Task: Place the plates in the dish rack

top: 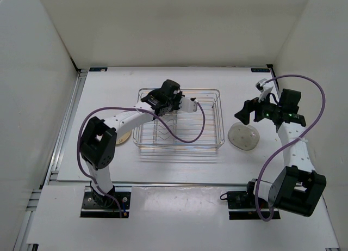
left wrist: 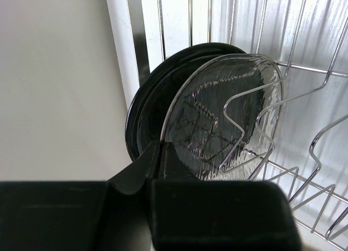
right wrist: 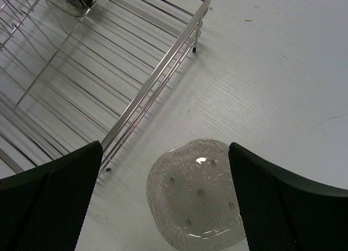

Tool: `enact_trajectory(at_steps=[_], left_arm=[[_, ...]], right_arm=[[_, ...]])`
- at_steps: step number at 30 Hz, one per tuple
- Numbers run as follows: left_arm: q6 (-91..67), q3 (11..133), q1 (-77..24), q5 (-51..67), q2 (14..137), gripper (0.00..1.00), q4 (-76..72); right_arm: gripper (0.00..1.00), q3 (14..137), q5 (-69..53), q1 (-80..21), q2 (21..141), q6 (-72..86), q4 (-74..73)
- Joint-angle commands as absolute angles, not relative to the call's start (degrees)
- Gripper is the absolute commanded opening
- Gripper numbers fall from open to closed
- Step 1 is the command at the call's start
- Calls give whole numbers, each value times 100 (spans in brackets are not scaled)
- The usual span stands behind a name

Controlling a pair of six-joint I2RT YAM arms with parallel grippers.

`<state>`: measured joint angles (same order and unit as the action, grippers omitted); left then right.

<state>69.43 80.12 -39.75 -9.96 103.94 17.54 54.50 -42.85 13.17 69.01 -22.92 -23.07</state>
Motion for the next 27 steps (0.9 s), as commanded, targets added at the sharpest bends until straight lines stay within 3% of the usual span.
enact_trajectory(at_steps=[1, 5, 15, 27], left_arm=[[6838, 8077, -4008, -1011, 10424, 10, 1705], [6785, 8129, -4008, -1124, 10424, 35, 1705], [6732, 8130, -4008, -1371, 10232, 51, 1705], [6469, 7832, -4069, -2363, 8553, 64, 1705]], right_arm=[[100, 5440, -4491, 1406, 6768, -2329, -2303], [100, 5440, -4491, 1406, 6768, -2329, -2303], [100, 5388, -4491, 1573, 6663, -2329, -2355], [100, 4957, -2814, 1626, 6662, -2496, -1724]])
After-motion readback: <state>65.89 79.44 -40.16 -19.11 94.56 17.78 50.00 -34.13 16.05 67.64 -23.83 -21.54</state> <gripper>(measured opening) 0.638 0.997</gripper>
